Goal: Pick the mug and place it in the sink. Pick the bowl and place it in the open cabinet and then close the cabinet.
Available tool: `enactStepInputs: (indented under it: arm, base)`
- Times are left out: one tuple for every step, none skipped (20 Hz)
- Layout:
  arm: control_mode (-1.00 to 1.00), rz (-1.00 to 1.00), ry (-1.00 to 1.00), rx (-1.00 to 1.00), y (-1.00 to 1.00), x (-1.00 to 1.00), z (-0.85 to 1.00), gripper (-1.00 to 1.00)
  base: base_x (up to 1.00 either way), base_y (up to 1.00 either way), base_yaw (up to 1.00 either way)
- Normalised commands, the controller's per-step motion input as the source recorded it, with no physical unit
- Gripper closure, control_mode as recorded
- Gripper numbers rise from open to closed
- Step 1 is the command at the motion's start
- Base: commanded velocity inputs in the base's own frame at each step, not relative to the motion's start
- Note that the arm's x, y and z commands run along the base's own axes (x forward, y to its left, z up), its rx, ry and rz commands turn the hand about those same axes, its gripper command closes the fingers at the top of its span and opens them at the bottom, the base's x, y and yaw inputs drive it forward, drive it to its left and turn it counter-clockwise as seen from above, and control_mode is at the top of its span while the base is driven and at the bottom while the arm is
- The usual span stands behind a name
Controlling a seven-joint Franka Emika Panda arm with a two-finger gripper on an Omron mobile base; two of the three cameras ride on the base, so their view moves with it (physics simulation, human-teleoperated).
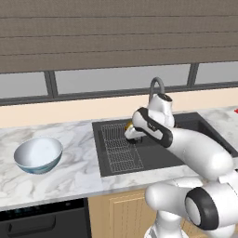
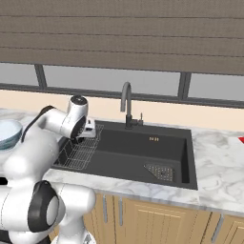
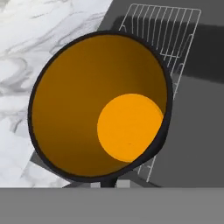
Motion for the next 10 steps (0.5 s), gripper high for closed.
enactStepInputs:
  arm:
    - [-1.00,0.35,-0.02,-0.14,-0.54,0.27,0.04,1.00]
    - [-1.00,0.36,0.00,-0.12,-0.55,0.28,0.00,1.00]
    - [-1.00,0.36,0.00,-0.11,-0.56,0.25,0.00,1.00]
    - [-1.00,0.35,0.00,-0.11,-0.59,0.20,0.01,1.00]
    - [-1.00,0.33,0.00,-0.09,-0.61,0.11,0.00,1.00]
    - [-1.00,0.30,0.00,-0.04,-0.70,0.00,0.00,1.00]
    - [-1.00,0.30,0.00,-0.06,-0.66,0.00,0.00,1.00]
    - [-1.00,0.30,0.00,-0.06,-0.68,0.02,0.00,1.00]
    - [-1.00,0.31,0.00,-0.05,-0.64,0.07,0.00,1.00]
    - [-1.00,0.32,0.00,0.00,-0.65,0.10,0.00,1.00]
  base:
    - [0.00,0.00,0.00]
    - [0.00,0.00,0.00]
    - [0.00,0.00,0.00]
    - [0.00,0.00,0.00]
    - [0.00,0.00,0.00]
    - [0.00,0.00,0.00]
    - [0.00,0.00,0.00]
    - [0.00,0.00,0.00]
    - [0.00,0.00,0.00]
    - [0.00,0.00,0.00]
